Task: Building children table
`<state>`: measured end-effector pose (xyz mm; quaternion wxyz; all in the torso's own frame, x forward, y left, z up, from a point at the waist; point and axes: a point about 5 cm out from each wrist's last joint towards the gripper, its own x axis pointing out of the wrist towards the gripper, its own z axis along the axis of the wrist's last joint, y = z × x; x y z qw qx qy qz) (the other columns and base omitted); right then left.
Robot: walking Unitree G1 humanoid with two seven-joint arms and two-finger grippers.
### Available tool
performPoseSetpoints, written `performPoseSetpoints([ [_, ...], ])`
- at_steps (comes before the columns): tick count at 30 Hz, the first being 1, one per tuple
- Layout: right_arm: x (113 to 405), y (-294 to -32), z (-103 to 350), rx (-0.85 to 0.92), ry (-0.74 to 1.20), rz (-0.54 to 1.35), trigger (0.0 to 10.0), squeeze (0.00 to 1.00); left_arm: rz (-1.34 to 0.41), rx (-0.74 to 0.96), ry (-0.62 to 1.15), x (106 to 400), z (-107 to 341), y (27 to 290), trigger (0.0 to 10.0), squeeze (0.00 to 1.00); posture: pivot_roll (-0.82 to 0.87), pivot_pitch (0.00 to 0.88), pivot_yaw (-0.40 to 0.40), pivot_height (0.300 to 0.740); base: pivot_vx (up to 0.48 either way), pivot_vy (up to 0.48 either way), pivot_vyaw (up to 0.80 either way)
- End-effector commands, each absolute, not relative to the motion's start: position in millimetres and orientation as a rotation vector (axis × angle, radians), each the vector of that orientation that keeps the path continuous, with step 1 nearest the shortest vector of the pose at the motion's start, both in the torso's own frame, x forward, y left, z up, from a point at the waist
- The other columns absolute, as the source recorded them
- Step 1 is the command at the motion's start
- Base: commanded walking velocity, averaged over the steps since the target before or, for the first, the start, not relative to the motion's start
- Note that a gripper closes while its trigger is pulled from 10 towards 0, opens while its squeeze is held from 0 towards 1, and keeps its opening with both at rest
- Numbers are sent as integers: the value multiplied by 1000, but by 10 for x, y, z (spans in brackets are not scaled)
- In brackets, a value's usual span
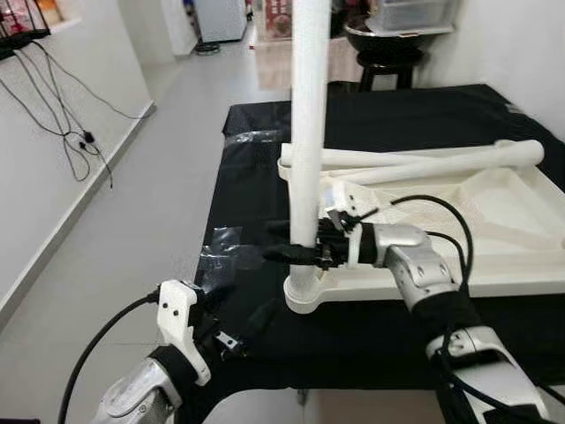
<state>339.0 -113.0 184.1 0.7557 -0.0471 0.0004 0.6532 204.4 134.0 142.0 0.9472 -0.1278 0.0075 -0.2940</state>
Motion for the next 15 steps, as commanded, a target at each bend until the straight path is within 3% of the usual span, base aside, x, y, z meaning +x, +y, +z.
performPoseSetpoints([
  [1,3254,-1216,1686,-115,58,1433,0,0,-602,-258,17,2019,1430,1339,10000,0,-17,93,58,740,0,0,0],
  [2,3176,-1240,1651,-134,69,1434,0,0,-602,-259,16,2011,1436,1343,10000,0,-17,93,58,740,0,0,0],
  [3,3155,-967,1500,-128,98,1013,0,0,-601,-258,16,2000,1449,1371,10000,0,-33,127,61,740,0,0,0],
  [4,3123,-889,1447,-123,115,657,0,0,-600,-258,16,1992,1457,1390,10000,0,-33,127,61,740,0,0,0],
  [5,3123,-889,1447,-123,115,657,0,0,-600,-258,16,1992,1457,1390,10000,0,-33,127,61,740,0,0,0],
  [6,3091,-888,1427,-117,131,407,0,0,-600,-257,16,1989,1462,1403,10000,0,-33,127,61,740,0,0,0],
  [7,3091,-888,1427,-117,131,407,0,0,-600,-257,16,1989,1462,1403,10000,0,-33,127,61,740,0,0,0],
  [8,2926,-765,1433,-165,135,649,0,0,-609,-261,25,1989,1456,1390,10000,0,-43,120,73,740,0,0,0],
  [11,2867,-723,1373,-166,178,816,0,0,-621,-264,29,1994,1456,1372,10000,0,-20,127,59,740,0,0,0],
  [15,2847,-674,1369,-169,184,837,0,0,-625,-262,28,1998,1457,1366,10000,0,-32,119,57,740,0,0,0],
])
